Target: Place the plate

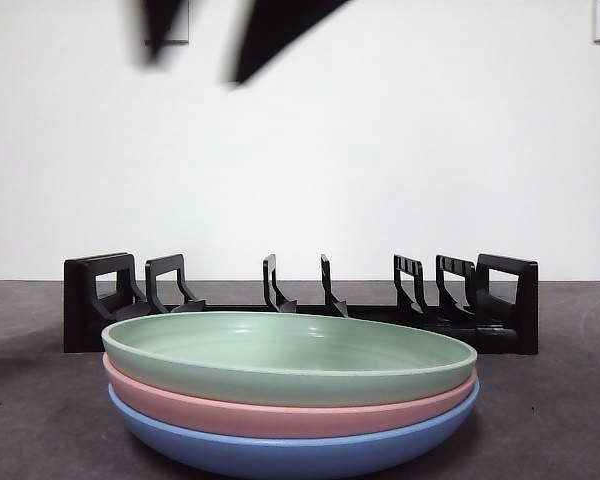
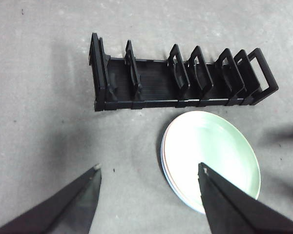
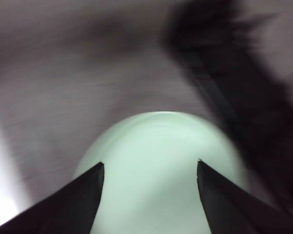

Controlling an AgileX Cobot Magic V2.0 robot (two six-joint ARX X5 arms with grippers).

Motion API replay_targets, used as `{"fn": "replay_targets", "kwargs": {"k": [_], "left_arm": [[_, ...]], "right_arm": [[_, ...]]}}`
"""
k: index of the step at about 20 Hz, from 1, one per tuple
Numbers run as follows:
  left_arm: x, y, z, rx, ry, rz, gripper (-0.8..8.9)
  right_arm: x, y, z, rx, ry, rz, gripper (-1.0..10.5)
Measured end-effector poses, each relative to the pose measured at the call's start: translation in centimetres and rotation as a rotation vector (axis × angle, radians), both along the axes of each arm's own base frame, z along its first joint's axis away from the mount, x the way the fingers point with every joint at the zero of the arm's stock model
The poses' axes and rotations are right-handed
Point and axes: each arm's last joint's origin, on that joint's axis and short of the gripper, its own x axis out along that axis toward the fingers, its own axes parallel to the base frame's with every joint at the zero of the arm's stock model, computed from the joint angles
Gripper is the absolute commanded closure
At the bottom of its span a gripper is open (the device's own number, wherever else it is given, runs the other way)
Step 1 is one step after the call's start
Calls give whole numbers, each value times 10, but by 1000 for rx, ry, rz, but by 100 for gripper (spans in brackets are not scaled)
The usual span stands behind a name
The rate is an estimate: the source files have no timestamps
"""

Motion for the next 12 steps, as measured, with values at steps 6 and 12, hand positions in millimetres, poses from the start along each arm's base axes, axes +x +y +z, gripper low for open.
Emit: {"fn": "replay_targets", "kwargs": {"k": [6, 12], "left_arm": [[7, 2, 8, 42, -118, 121, 501], [25, -4, 5, 112, -103, 156, 501]], "right_arm": [[77, -86, 6, -5, -49, -340, 566], [64, -182, 4, 102, -122, -581, 566]]}}
